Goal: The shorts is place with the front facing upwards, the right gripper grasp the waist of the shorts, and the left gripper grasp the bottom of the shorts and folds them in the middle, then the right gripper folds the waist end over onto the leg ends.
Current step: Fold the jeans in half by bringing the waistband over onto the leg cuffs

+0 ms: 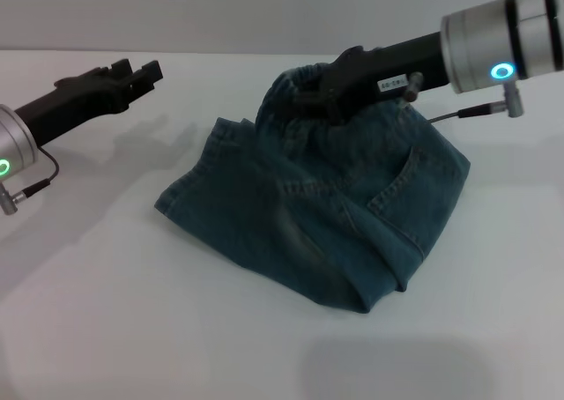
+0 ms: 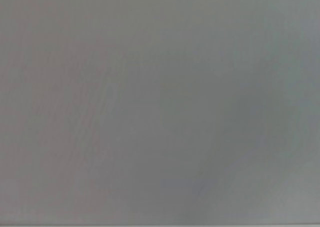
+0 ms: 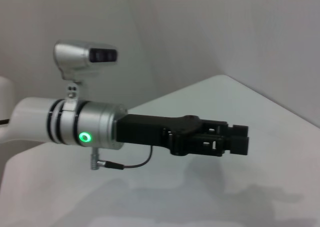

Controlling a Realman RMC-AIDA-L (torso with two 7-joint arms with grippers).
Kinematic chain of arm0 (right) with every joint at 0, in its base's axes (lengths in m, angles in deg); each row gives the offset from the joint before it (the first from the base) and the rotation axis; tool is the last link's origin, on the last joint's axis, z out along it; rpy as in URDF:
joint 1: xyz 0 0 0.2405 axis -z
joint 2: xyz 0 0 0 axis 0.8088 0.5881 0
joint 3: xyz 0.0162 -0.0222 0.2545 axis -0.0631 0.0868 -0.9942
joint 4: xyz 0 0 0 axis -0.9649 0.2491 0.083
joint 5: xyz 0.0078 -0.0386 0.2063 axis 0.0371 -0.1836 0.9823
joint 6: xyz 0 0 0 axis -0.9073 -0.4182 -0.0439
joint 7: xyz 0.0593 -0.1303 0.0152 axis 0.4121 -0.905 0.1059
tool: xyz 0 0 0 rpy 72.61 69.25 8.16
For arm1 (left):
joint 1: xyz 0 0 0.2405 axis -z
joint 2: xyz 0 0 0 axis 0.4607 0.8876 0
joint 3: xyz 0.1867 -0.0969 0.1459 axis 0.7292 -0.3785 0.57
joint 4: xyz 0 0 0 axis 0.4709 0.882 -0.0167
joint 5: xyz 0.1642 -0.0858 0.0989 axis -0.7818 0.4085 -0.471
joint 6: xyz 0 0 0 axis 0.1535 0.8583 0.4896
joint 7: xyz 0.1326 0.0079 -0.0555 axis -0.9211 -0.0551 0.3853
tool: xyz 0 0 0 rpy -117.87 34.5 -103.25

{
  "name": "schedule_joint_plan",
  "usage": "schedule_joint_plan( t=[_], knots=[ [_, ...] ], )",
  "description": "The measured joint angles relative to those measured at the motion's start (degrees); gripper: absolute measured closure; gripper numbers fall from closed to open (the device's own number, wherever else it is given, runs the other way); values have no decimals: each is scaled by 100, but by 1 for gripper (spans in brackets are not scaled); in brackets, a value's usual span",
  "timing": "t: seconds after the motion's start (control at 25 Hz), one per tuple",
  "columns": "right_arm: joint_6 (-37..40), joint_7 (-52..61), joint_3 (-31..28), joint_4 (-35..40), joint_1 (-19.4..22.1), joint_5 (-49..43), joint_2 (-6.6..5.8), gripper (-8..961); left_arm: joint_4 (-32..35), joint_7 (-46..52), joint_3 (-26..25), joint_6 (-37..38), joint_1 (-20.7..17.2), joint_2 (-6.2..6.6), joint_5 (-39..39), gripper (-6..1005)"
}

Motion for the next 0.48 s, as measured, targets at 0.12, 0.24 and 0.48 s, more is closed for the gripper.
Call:
schedule_joint_plan(
  t=[0.12,0.24,0.48],
  knots=[
    [-316,-5,134,-182,-70,2,7,895,-209,-153,-52,-5,69,-1,78,444],
    [-526,-15,279,-219,-91,22,10,841,-345,-305,-59,-9,131,3,181,440],
    [-708,-101,546,-222,-113,104,11,621,-461,-414,-61,-73,206,6,221,436]
  ],
)
